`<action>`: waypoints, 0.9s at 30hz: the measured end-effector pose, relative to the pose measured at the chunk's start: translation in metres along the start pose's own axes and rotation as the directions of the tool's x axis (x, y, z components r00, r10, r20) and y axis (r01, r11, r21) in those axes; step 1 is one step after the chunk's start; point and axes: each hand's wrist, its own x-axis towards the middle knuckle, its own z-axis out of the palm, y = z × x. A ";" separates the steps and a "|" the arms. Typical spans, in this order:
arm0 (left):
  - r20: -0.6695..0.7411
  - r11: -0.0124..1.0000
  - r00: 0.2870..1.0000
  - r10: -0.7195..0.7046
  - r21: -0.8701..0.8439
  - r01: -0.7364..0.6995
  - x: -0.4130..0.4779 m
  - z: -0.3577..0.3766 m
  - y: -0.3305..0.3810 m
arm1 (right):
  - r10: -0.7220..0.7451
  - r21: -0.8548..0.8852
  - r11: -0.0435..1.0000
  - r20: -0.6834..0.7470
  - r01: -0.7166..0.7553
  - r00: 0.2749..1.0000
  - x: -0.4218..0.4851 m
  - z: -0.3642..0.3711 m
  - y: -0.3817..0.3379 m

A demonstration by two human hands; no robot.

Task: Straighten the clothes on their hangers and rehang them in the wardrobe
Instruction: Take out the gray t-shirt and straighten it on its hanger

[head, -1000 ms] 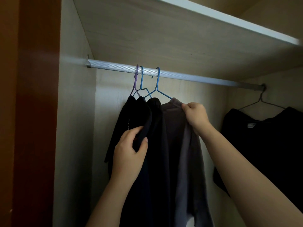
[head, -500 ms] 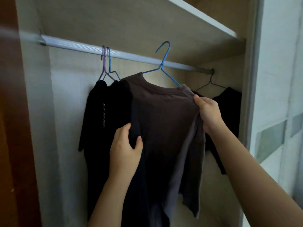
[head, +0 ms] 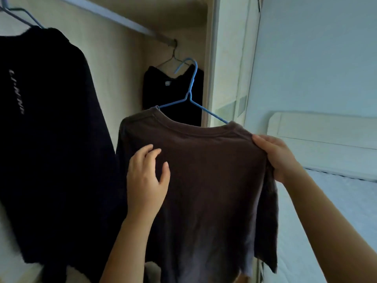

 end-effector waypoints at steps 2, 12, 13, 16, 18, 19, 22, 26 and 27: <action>0.075 0.998 0.997 0.030 0.052 -0.034 -0.002 0.011 -0.002 | 0.052 -0.053 0.997 0.009 -0.052 0.999 -0.018 -0.027 0.006; 0.412 1.000 0.911 0.007 0.020 -0.017 -0.017 0.068 -0.012 | 0.222 -0.121 0.968 -0.013 -0.222 0.975 -0.090 -0.109 0.024; 0.421 1.000 0.907 0.011 -0.002 -0.011 -0.019 0.075 -0.012 | 0.220 -0.106 0.969 -0.030 -0.222 0.975 -0.096 -0.115 0.022; 0.376 0.996 0.926 -0.027 -0.070 0.058 -0.028 0.092 -0.009 | 0.218 -0.098 0.969 -0.107 -0.228 0.970 -0.116 -0.132 0.018; 0.357 0.985 0.932 -0.067 -0.127 0.120 -0.031 0.099 -0.003 | 0.225 -0.099 0.965 -0.154 -0.241 0.962 -0.131 -0.142 0.019; 0.377 0.975 0.922 -0.085 -0.160 0.156 -0.034 0.101 0.000 | 0.233 -0.108 0.961 -0.185 -0.255 0.955 -0.139 -0.146 0.020; 0.467 0.938 0.875 -0.131 -0.227 0.262 -0.050 0.100 0.014 | 0.242 -0.180 0.936 -0.297 -0.303 0.924 -0.170 -0.158 0.021; 0.573 0.881 0.809 -0.131 -0.307 0.360 -0.079 0.089 0.044 | 0.204 -0.266 0.894 -0.472 -0.359 0.858 -0.236 -0.164 0.016; 0.600 0.877 0.793 -0.107 -0.319 0.360 -0.087 0.087 0.051 | 0.192 -0.276 0.884 -0.521 -0.377 0.832 -0.256 -0.165 0.015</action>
